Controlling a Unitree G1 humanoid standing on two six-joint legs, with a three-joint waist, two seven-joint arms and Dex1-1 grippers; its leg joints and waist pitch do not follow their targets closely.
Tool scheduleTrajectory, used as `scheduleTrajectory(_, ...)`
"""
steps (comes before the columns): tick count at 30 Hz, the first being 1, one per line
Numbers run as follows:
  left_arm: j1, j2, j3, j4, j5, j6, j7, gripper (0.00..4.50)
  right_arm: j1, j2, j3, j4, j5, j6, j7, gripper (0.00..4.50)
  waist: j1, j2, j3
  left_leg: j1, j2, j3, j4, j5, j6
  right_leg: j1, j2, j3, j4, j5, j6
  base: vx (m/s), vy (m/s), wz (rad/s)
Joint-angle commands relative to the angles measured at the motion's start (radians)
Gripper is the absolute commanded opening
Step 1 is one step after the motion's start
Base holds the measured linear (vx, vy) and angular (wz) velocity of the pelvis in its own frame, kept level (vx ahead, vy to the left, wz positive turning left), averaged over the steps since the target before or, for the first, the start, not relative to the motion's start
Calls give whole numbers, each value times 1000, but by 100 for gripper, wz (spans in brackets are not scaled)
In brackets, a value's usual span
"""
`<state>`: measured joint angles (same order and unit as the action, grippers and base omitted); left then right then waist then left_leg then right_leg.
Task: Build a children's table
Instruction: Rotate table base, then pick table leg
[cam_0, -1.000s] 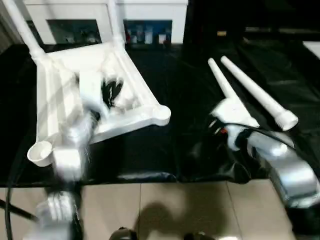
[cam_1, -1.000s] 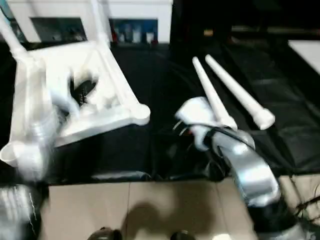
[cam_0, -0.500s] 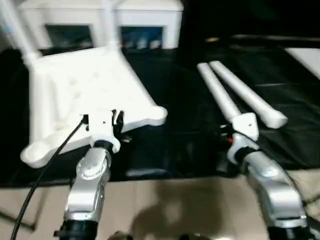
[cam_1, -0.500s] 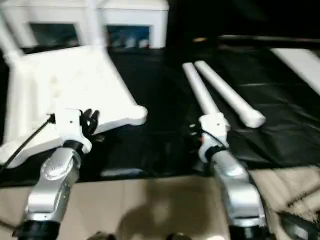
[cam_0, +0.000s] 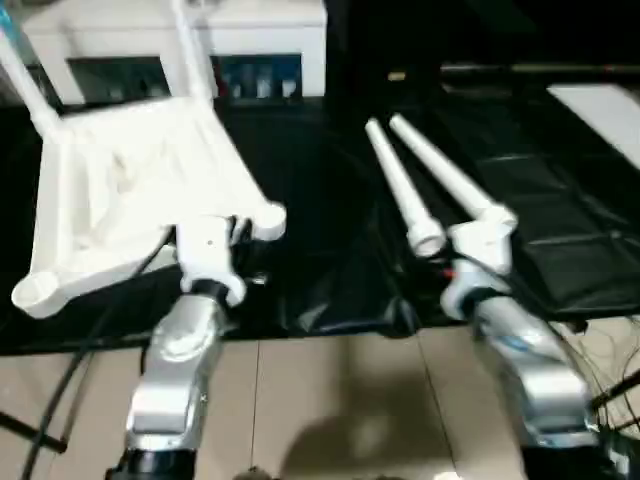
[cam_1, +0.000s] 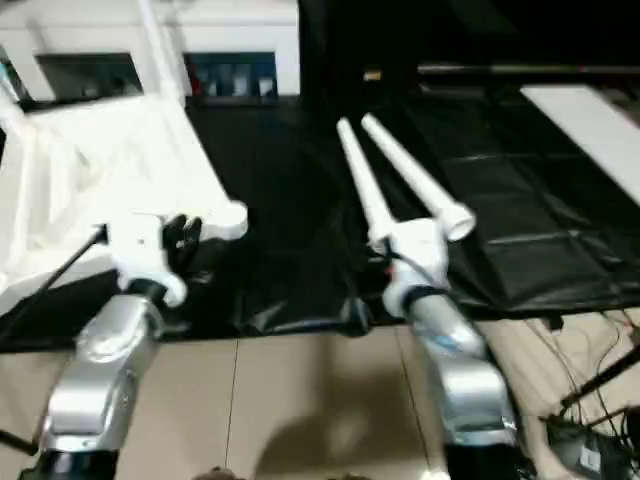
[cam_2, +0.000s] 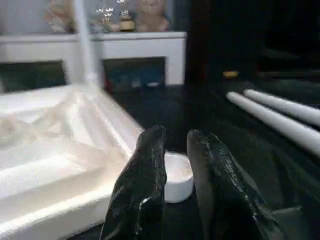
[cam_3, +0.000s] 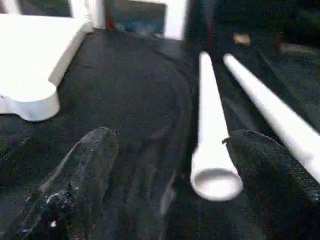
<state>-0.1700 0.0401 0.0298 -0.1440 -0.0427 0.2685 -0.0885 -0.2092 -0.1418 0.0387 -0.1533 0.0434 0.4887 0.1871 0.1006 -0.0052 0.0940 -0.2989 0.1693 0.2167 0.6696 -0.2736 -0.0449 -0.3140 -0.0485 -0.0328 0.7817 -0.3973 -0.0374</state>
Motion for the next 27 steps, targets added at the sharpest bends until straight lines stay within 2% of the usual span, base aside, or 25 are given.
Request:
scheduleTrajectory(1,-1,6,-2,1,11,17,7,102,-9,-1,7,-8,-2,-2,15,392,22,-10,-23,-66,-35,-82,129,-143,114,44,-189,222,-338,-986,-6,176,-150,-9)
scheduleTrajectory(2,0,6,-1,-1,12,16,9,102,-12,-3,11,-8,0,0,20,392,53,-16,-37,-122,-49,-113,129,-36,94,91,-145,199,-290,-824,53,153,-107,4)
scheduleTrajectory(3,2,7,-1,-4,11,14,13,102,-19,-8,19,-5,-5,0,23,392,56,-33,-49,-130,-73,-119,112,-33,113,127,-93,208,-266,-560,34,153,-107,4)
scheduleTrajectory(4,2,7,-1,-6,11,14,16,102,-25,-14,28,2,-15,-3,24,392,61,-37,-53,-118,-83,-117,90,-10,128,133,-74,211,-269,-435,19,106,-109,44)
scheduleTrajectory(7,5,10,-2,-14,7,16,17,102,-36,-19,38,14,-16,-5,39,392,66,26,-75,-81,-51,-131,-32,86,141,147,-1,204,-289,-83,-18,155,-52,49)
scheduleTrajectory(8,9,12,0,-17,8,16,19,102,-39,-14,38,14,-10,0,43,392,50,59,-93,-28,3,-164,-89,137,166,123,38,138,-247,51,66,222,38,9)
scheduleTrajectory(9,11,14,2,-17,10,14,21,102,-42,-10,37,14,-7,5,41,392,-13,56,-114,84,109,-353,-152,160,496,-27,30,5,-62,24,115,222,38,9)
scheduleTrajectory(10,11,15,2,-17,10,14,20,102,-43,-11,40,15,-10,3,41,392,-37,64,-138,157,114,-389,-121,184,643,-103,23,-6,-19,-82,111,243,9,14)
scheduleTrajectory(11,12,16,3,-19,12,15,21,102,-46,-13,47,19,-18,-4,38,392,-47,51,-150,171,110,-418,-103,277,707,-124,14,-6,4,-105,123,212,-7,33)
scheduleTrajectory(12,12,17,4,-22,12,17,21,102,-48,-6,43,22,-15,-12,31,392,-66,51,-123,105,4,-412,-106,445,637,-144,22,1,17,10,158,212,-7,33)
scheduleTrajectory(13,13,17,5,-24,11,19,20,102,-50,1,37,24,-11,-17,22,392,-73,49,-113,75,-37,-400,-118,443,574,-135,31,5,12,65,157,167,-10,31)
scheduleTrajectory(14,14,17,6,-27,11,21,19,102,-55,4,34,23,-14,-22,13,392,-93,34,-108,65,-97,-377,-127,417,425,-135,15,23,-61,203,119,166,-43,36)
scheduleTrajectory(15,15,18,6,-28,11,22,19,102,-57,4,35,22,-18,-24,11,392,-93,12,-97,36,-143,-344,-123,340,345,-98,-5,48,-135,282,93,166,-43,36)
scheduleTrajectory(16,15,23,4,-28,12,22,14,102,-60,8,29,18,-20,-19,1,392,-79,-65,-93,-87,-202,-264,-69,42,260,54,-79,138,-239,187,143,169,-62,50)
scheduleTrajectory(17,16,29,1,-27,10,23,5,102,-63,11,29,10,-35,9,-26,392,-66,-53,-97,-68,-170,-173,65,-108,214,83,-160,221,-294,-50,19,185,-33,35)
scheduleTrajectory(18,18,33,0,-27,-2,18,-11,102,-66,15,28,-2,-52,40,-54,392,-59,-45,-90,-107,-111,-183,80,-14,138,106,-181,230,-265,115,-138,185,-33,35)
scheduleTrajectory(19,21,38,-2,-29,-10,23,-25,102,-67,14,29,-11,-66,54,-70,392,-59,-40,-94,-126,-95,-189,79,51,102,117,-179,220,-242,297,-199,198,16,12)
scheduleTrajectory(20,28,54,-12,-35,-25,39,-60,102,-73,11,32,-36,-85,105,-87,392,-53,-25,-96,-135,-58,-195,48,178,56,109,-176,183,-209,709,-277,96,16,7)
scheduleTrajectory(21,31,65,-17,-37,-28,42,-76,102,-78,11,30,-47,-72,152,-71,392,-52,-17,-107,-139,-43,-196,4,259,52,108,-144,151,-179,863,-276,96,16,7)
scheduleTrajectory(22,36,78,-21,-39,-36,47,-99,102,-87,8,27,-58,-45,208,-39,392,-50,67,-138,-36,22,-233,-40,806,114,-16,14,38,-77,836,-109,0,0,0)
scheduleTrajectory(23,38,82,-22,-40,-39,48,-106,102,-90,8,25,-62,-34,228,-26,392,-78,80,-138,23,75,-279,-32,1074,132,-78,-5,44,-79,577,-40,0,0,0)
scheduleTrajectory(24,41,89,-17,-45,-53,56,-123,102,-97,17,2,-63,20,244,-6,392,-79,65,-136,38,81,-299,-31,1311,137,-89,-47,62,-123,375,41,0,0,0)
scheduleTrajectory(25,41,93,-13,-45,-54,56,-125,103,-98,34,-25,-64,51,248,-12,419,-70,59,-129,18,56,-276,-42,1253,111,-78,-43,59,-145,377,51,-28,52,-8)
scheduleTrajectory(26,39,101,-7,-47,-72,60,-147,103,-110,36,-40,-54,40,262,-35,426,-63,43,-120,-17,4,-230,-61,993,53,-48,-40,50,-183,415,24,-57,51,7)
scheduleTrajectory(27,39,101,-7,-47,-72,60,-147,119,-110,36,-40,-54,40,262,-35,426,-59,37,-113,-39,-14,-208,-61,812,29,-36,-50,51,-198,413,-7,-57,51,7)
